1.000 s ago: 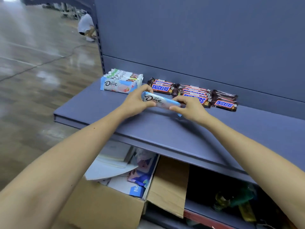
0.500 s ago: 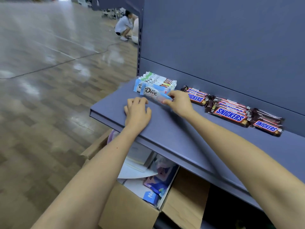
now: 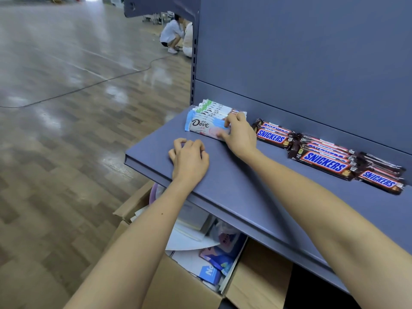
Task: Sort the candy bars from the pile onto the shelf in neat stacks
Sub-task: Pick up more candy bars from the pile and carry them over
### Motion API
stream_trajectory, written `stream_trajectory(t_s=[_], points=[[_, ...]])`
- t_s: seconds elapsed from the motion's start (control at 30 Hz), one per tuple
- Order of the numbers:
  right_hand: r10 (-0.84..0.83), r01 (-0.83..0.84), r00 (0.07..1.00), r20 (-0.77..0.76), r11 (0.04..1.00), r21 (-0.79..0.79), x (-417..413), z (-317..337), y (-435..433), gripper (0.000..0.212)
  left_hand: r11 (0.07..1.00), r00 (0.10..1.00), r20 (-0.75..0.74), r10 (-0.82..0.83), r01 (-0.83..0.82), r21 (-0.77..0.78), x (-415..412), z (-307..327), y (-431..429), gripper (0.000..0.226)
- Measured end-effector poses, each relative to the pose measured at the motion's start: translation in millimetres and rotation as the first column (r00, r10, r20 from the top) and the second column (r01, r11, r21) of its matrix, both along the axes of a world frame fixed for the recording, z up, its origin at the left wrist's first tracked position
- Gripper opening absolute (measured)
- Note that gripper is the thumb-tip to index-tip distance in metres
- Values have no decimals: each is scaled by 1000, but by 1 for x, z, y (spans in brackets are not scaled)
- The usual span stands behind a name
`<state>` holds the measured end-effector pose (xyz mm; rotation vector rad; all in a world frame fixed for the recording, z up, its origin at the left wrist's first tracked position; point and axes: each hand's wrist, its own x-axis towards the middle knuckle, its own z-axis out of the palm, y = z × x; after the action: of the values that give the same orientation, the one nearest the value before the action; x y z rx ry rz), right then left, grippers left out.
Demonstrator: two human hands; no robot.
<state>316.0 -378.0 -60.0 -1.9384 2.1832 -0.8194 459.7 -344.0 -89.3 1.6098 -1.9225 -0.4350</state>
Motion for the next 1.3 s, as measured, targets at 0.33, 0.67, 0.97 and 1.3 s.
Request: stream_trajectory(t_s=[0.33, 0.67, 0.97, 1.3], points=[[22, -23, 997, -69, 1000, -12, 0, -2, 4, 34, 1000, 1000, -15, 24, -24, 12, 1, 1, -1, 17], [-2, -1, 998, -67, 999, -49, -81, 12, 75, 42, 999, 999, 31, 37, -37, 24, -7, 17, 3, 23], [-289, 290, 955, -64, 957, 3, -190, 25, 179, 24, 905, 907, -16, -421, 418, -73, -177, 41, 78, 24], [-590, 599, 799, -121, 797, 71, -343, 25, 399, 60, 596, 598, 26, -801, 801, -51, -384, 51, 222, 28]])
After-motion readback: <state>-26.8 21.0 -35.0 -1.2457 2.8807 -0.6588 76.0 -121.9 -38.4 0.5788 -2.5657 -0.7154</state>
